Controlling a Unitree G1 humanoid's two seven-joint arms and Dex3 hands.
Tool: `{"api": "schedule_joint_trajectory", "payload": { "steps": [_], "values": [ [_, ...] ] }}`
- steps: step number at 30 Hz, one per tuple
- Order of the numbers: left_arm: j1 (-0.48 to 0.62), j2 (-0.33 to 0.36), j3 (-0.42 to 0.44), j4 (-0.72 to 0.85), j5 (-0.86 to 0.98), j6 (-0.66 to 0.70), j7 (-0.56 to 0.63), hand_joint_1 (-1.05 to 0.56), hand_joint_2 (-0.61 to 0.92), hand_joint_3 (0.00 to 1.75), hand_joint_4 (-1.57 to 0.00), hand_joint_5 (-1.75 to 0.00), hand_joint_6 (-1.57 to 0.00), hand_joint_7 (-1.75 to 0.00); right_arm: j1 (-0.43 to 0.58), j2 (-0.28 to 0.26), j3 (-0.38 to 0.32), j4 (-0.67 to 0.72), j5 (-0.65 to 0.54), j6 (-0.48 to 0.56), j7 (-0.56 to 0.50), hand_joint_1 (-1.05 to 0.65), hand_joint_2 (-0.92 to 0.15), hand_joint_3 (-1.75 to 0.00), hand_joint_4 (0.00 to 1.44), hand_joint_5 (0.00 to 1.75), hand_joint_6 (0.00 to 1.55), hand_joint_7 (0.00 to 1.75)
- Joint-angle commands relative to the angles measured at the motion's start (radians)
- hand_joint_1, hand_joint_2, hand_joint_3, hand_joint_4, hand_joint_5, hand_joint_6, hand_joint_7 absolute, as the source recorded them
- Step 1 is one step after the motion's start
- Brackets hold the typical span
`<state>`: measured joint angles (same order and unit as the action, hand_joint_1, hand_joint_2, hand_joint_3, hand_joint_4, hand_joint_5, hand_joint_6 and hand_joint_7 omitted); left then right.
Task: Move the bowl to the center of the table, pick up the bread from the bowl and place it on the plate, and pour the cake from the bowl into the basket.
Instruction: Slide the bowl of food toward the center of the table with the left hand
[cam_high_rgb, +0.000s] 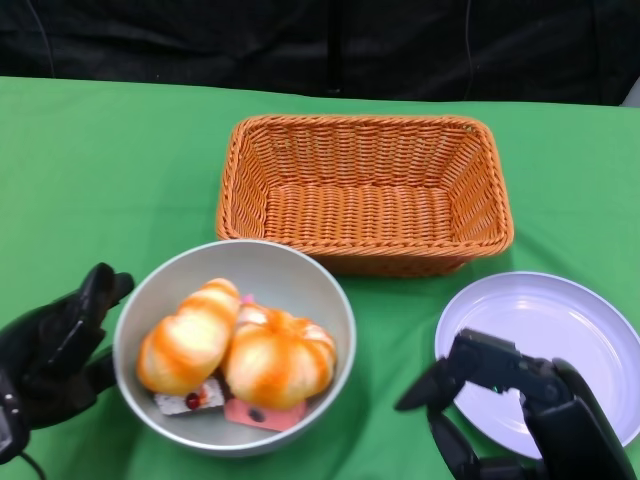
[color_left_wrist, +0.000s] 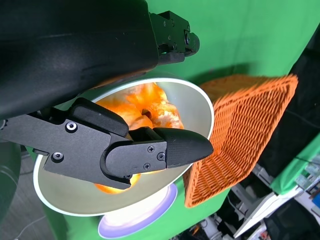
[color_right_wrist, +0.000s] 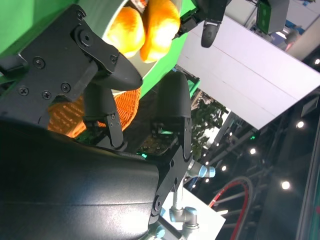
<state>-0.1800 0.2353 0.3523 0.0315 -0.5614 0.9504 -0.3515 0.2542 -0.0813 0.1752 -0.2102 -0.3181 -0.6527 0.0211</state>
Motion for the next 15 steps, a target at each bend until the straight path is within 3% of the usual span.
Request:
{"api": "schedule_joint_trajectory", "payload": {
  "steps": [1, 7, 15],
  "values": [
    [0.002, -0.03, 0.012, -0.032, -0.037, 0.03, 0.037, -0.78, 0.92, 0.57, 0.0, -0.01, 0.0, 0.0, -0.001, -0.021, 0.0, -0.062, -0.024, 0.069, 0.023, -0.27, -0.5, -0.99, 0.39, 1.35, 0.39, 1.01],
    [0.003, -0.114, 0.04, -0.072, -0.07, 0.07, 0.131, -0.76, 0.92, 0.6, 0.0, 0.0, 0.0, 0.0, -0.025, -0.031, 0.016, -0.111, -0.076, 0.127, 0.039, -0.39, -0.76, -0.46, 0.18, 1.36, 0.24, 0.91],
    [0.011, -0.148, 0.009, -0.122, -0.08, 0.114, 0.178, -0.78, 0.92, 0.62, 0.0, 0.0, 0.0, 0.0, -0.091, -0.04, 0.062, -0.136, -0.236, 0.205, 0.038, -0.46, -0.91, -0.16, 0.11, 1.38, 0.15, 0.95]
  ]
}}
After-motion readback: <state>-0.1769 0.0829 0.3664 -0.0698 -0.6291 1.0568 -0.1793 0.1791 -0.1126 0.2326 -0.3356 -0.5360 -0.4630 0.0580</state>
